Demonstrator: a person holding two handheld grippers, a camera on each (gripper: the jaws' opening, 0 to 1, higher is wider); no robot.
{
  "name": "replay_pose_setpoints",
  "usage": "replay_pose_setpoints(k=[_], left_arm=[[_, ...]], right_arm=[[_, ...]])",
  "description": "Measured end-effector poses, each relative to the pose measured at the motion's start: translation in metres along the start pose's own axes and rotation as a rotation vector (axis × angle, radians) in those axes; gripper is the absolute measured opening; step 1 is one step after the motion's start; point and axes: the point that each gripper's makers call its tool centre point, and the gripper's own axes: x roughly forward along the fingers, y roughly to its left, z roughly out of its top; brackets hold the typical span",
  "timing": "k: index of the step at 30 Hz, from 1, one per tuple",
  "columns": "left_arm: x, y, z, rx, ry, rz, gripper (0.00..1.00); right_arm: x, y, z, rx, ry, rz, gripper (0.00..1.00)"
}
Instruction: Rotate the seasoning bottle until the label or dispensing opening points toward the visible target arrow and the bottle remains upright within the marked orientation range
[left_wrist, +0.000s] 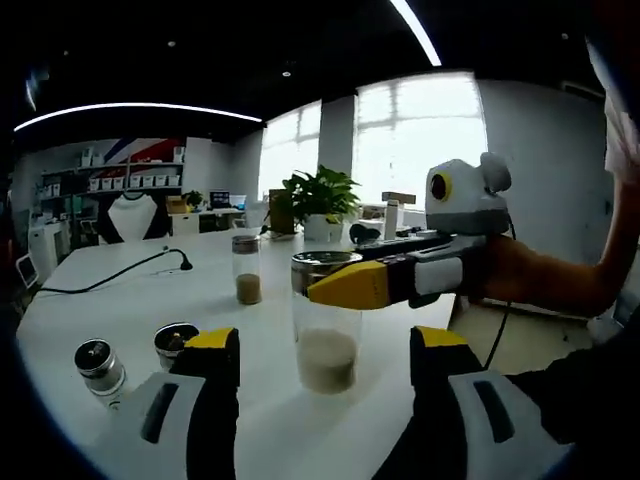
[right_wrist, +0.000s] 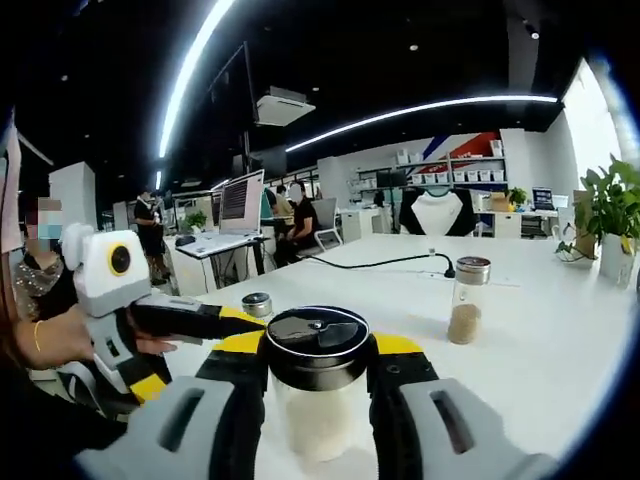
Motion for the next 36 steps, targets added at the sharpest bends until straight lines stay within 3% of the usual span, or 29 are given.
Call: replay_pose_setpoints(k=[12, 15, 16, 17, 18, 20, 22, 25, 27, 36], left_arm=[[0.028, -0.006, -0.009, 0.068, 0.051, -0.057, 0.62], [0.031, -0.004, -0.008, 0.07, 0.049, -0.053, 0.55], [0.032, -0.01, -0.005, 0.049, 0.031, -0.089, 0.53], [0.033, -0.007, -0.002, 0.039, 0.01, -0.066, 0.49], [0.032, -0.013, -0.003, 0.041, 0.009, -0.098, 0.46], [0.043, -0.011, -0.007, 0.027, 0.0, -0.067, 0.45], [0.041, -0.011, -0.006, 0.022, -0.011, -0.058, 0.45], [0.046, -0.006, -0.006, 0.036, -0.016, 0.006, 0.45], [0.045, 0.0, -0.005, 0.058, -0.002, 0.076, 0.45], [0.043, 0.016, 0.002, 0.057, -0.015, 0.261, 0.45]], right_arm=[[-0.008, 0.024, 0.016, 0.029, -0.024, 0.082, 0.36], [-0.01, 0.028, 0.016, 0.038, -0.029, 0.089, 0.36], [-0.011, 0.029, 0.017, 0.038, -0.032, 0.092, 0.36], [-0.011, 0.03, 0.017, 0.036, -0.033, 0.09, 0.36], [-0.011, 0.029, 0.019, 0.031, -0.042, 0.081, 0.36], [-0.012, 0.027, 0.022, 0.027, -0.051, 0.076, 0.36], [-0.014, 0.027, 0.026, 0.027, -0.071, 0.071, 0.37], [-0.013, 0.028, 0.028, 0.002, -0.081, 0.052, 0.37], [-0.012, 0.028, 0.028, -0.009, -0.084, 0.025, 0.37], [-0.006, 0.023, 0.033, -0.031, -0.141, -0.11, 0.36]])
